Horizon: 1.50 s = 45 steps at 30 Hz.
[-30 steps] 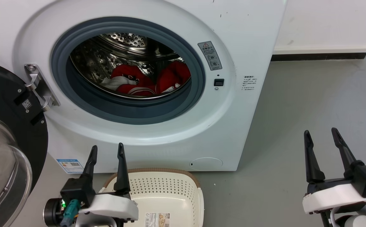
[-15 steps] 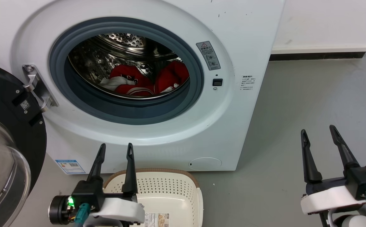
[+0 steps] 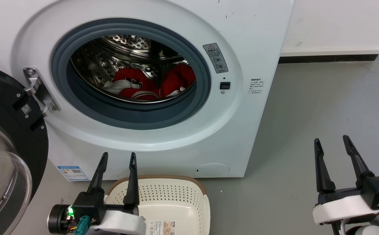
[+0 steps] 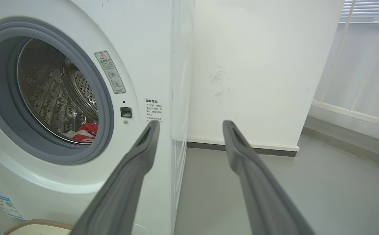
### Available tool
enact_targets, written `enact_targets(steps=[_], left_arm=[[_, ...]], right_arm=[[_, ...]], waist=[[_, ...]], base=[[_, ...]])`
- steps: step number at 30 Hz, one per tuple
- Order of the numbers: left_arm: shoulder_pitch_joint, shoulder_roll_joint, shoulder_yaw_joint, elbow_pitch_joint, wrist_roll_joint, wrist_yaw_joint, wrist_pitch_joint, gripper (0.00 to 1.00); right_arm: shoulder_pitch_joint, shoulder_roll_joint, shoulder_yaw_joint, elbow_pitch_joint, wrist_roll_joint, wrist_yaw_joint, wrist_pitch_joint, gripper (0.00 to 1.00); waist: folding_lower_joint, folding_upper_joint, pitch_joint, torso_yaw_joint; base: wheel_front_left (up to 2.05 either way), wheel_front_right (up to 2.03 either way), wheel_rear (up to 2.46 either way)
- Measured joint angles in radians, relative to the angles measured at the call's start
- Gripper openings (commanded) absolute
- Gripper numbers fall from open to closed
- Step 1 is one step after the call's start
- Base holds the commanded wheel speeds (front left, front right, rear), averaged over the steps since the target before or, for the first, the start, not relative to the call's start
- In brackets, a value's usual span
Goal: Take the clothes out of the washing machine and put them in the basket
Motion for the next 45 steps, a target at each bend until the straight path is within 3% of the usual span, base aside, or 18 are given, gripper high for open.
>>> enact_targets(steps=[7,25,29,33,39,45], left_arm=[[0.002,-0.007,0.001,0.003,0.058,-0.017,-0.009,1.00],[0.003,-0.010,0.005,0.012,0.041,-0.030,-0.011,1.00],[-0.004,-0.010,0.014,0.051,0.042,-0.027,-0.012,1.00],[-0.060,-0.008,0.034,0.093,0.059,-0.055,-0.012,1.00],[-0.218,0.037,0.077,0.148,0.053,-0.114,-0.012,1.00],[-0.454,0.138,0.092,0.277,0.043,-0.155,-0.011,1.00]], right_arm=[[0.002,0.000,-0.003,0.001,-0.040,0.000,-0.011,1.00],[0.002,0.000,-0.005,0.007,-0.030,0.000,-0.012,1.00],[-0.008,0.000,-0.006,-0.003,-0.025,0.000,-0.012,1.00],[-0.041,0.000,-0.008,-0.023,-0.014,0.000,-0.012,1.00],[-0.096,0.000,-0.005,-0.057,0.006,0.000,-0.012,1.00],[-0.149,-0.001,0.002,-0.086,0.023,0.000,-0.012,1.00]], waist=[[0.0001,0.0000,-0.001,0.002],[0.0000,0.0000,0.003,0.006],[0.0000,0.0000,0.033,-0.005],[0.0000,0.0000,0.081,-0.015],[0.0001,0.0000,0.194,-0.041],[0.0002,0.0000,0.328,-0.070]], base=[[0.00,0.00,0.00],[0.00,0.00,0.00],[0.00,0.00,0.00],[0.00,0.00,0.00],[0.00,0.00,0.00],[0.00,0.00,0.00]])
